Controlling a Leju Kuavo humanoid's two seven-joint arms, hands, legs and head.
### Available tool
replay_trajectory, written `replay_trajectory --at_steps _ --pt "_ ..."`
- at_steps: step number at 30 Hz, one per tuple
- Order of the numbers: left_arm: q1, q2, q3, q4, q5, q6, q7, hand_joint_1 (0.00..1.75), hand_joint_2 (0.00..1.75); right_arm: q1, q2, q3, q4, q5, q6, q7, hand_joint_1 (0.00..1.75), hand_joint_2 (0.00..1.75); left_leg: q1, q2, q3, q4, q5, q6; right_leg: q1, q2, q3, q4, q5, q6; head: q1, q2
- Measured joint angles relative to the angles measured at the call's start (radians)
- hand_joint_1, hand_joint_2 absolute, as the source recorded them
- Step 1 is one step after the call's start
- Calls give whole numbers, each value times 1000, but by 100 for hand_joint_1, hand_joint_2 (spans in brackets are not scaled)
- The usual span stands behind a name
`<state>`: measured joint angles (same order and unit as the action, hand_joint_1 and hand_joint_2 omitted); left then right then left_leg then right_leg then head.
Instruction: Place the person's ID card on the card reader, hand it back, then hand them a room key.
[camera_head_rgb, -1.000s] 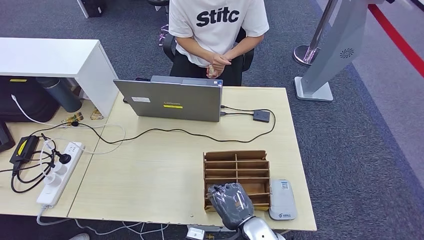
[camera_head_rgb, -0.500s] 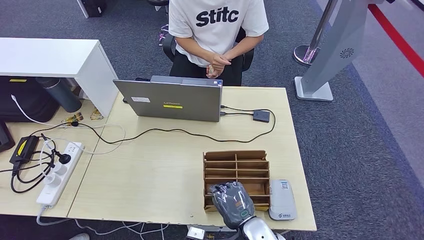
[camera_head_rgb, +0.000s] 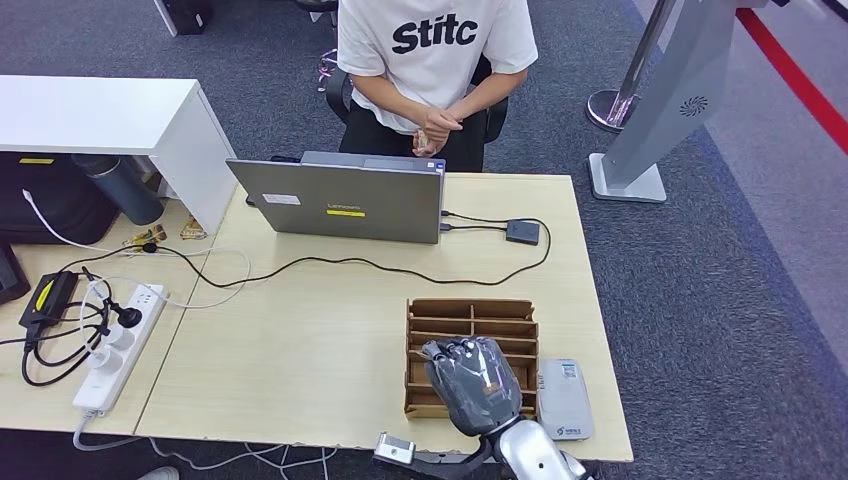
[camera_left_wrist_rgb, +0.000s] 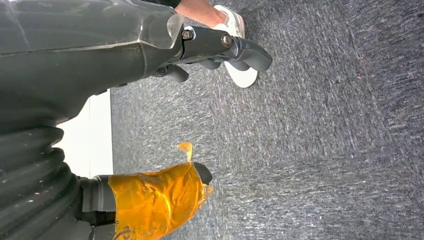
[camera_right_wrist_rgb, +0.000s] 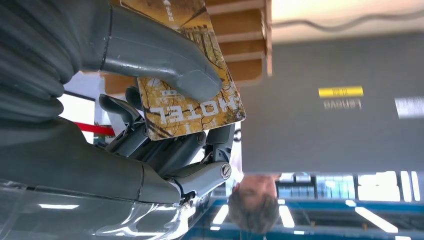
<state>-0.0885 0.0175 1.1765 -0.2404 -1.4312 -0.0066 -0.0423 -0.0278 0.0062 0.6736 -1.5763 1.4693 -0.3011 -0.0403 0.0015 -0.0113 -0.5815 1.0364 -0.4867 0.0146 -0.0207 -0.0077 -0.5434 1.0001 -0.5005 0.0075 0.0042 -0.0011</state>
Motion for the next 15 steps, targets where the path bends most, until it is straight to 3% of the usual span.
replay_trajectory --at_steps 15 --pt "0 0 -9 0 -13 -2 -1 0 175 -37 26 -2 -42 -47 -17 -29 175 175 0 0 0 0 0 0 0 0 0 0 0 0 0 0"
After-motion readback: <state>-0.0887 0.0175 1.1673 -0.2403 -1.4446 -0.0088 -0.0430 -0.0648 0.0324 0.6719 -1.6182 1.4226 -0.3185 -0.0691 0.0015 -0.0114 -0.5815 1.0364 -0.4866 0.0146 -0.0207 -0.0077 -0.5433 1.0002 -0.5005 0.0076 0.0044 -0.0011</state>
